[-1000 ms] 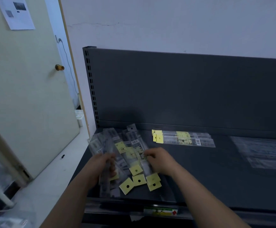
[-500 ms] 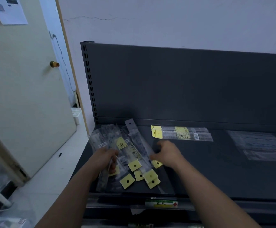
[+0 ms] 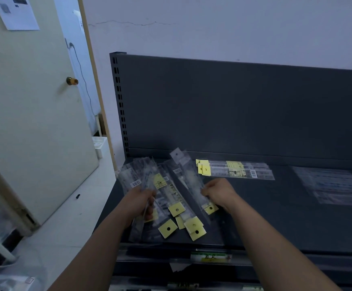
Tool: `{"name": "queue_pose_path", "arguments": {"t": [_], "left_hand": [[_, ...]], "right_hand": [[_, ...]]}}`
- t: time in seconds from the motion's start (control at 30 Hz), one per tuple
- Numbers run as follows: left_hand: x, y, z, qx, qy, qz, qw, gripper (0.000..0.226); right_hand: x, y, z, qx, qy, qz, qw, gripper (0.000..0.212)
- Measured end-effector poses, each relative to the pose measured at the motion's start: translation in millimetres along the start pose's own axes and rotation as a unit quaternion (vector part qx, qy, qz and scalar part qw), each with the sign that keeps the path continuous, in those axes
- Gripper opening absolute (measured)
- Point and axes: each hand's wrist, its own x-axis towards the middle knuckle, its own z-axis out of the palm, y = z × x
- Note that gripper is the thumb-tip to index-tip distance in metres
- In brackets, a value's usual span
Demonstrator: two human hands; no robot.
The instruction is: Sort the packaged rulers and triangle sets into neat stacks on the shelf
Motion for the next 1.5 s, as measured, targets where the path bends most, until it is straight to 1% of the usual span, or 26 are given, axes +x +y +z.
{"name": "queue_pose_path", "arguments": {"t": [0.1,0.2,0.27,0.3,0.37,0.43,0.47,0.5,0.6,0.63,0.67,0.73,0.8,0.83,0.9,0.93,0.97,1.0,1.03,1.07,1.13,1.2,1.3,1.4,1.43,1.5], "left_hand": [[1,-1,-2,-0.014,-0.002,-0.007,1.000,0.020],[0,0,-2,-0.039,-0.002,0.001,0.999,0.014],[-2,3,-1,-0.070,0.002,0.015,0.997,0.015],[-4,4,0,-0.085,0.005,0.023,0.996,0.017],[-8,9,6,-0.119,0.013,0.040,0.992,0.018],[-12,13,15,-0.145,0.009,0.055,0.988,0.013],[-14,15,20,-0.160,0.005,0.058,0.985,0.011],[-14,16,26,-0.173,-0.001,0.056,0.983,0.011],[-13,16,38,-0.194,-0.003,0.039,0.980,0.021],[-12,14,40,-0.201,-0.002,0.033,0.979,0.026],[-11,13,43,-0.209,-0.005,0.028,0.978,0.029],[-12,12,49,-0.211,-0.014,0.028,0.977,0.027],[-13,12,54,-0.198,-0.001,0.032,0.980,0.019],[-14,11,54,-0.192,0.012,0.034,0.981,0.015],[-13,10,50,-0.189,0.035,0.036,0.981,0.011],[-15,10,47,-0.192,0.042,0.031,0.980,0.011],[-15,9,43,-0.194,0.048,0.024,0.979,0.013],[-16,7,39,-0.197,0.052,0.017,0.979,0.015],[-18,6,36,-0.196,0.054,0.012,0.979,0.015],[-20,5,33,-0.198,0.052,0.009,0.979,0.014],[-25,3,29,-0.216,0.037,0.003,0.976,0.015],[-26,0,25,-0.235,0.017,0.001,0.972,0.021],[-25,-4,18,-0.232,0.019,0.005,0.972,0.025],[-22,-6,16,-0.288,0.007,-0.012,0.958,0.021],[-23,-6,17,-0.304,0.003,-0.022,0.952,0.019],[-24,-7,20,-0.316,0.008,-0.038,0.948,0.017]], "right_hand": [[-4,7,-11,0.029,0.012,-0.007,0.999,0.013],[-8,13,-19,0.011,0.048,-0.020,0.999,0.023],[-11,15,-24,0.015,0.085,-0.020,0.996,0.025],[-13,14,-27,0.038,0.094,-0.019,0.995,0.024],[-18,11,-32,0.123,0.092,-0.012,0.988,0.018],[-28,4,-33,0.198,0.058,-0.009,0.978,0.015],[-32,2,-30,0.201,0.039,-0.009,0.979,0.016],[-34,2,-26,0.186,0.033,-0.011,0.982,0.017],[-38,7,-18,0.053,0.077,-0.028,0.995,0.022],[-40,7,-17,0.055,0.076,-0.033,0.995,0.022],[-43,7,-15,0.095,0.054,-0.041,0.993,0.019],[-53,1,-9,0.164,-0.027,-0.053,0.985,0.012],[-60,-2,-4,0.157,-0.077,-0.075,0.982,0.009],[-57,0,-1,0.146,-0.077,-0.084,0.983,0.011],[-42,7,-1,0.075,0.004,-0.086,0.993,0.016],[-34,11,-2,0.010,0.045,-0.082,0.996,0.016],[-27,14,-3,-0.065,0.074,-0.071,0.993,0.022],[-23,15,-2,-0.128,0.083,-0.055,0.987,0.031],[-18,15,-1,-0.165,0.076,-0.041,0.983,0.036],[-14,14,0,-0.184,0.063,-0.028,0.981,0.035],[-7,9,3,-0.160,0.032,-0.007,0.986,0.023],[-1,7,0,-0.133,-0.001,0.007,0.991,0.016],[-5,5,-14,-0.083,-0.023,-0.009,0.996,0.028],[-26,8,-27,-0.022,-0.025,-0.004,0.999,0.026],[-33,10,-29,-0.032,-0.030,0.001,0.999,0.026],[-42,15,-26,-0.091,-0.047,0.012,0.995,0.025]]}}
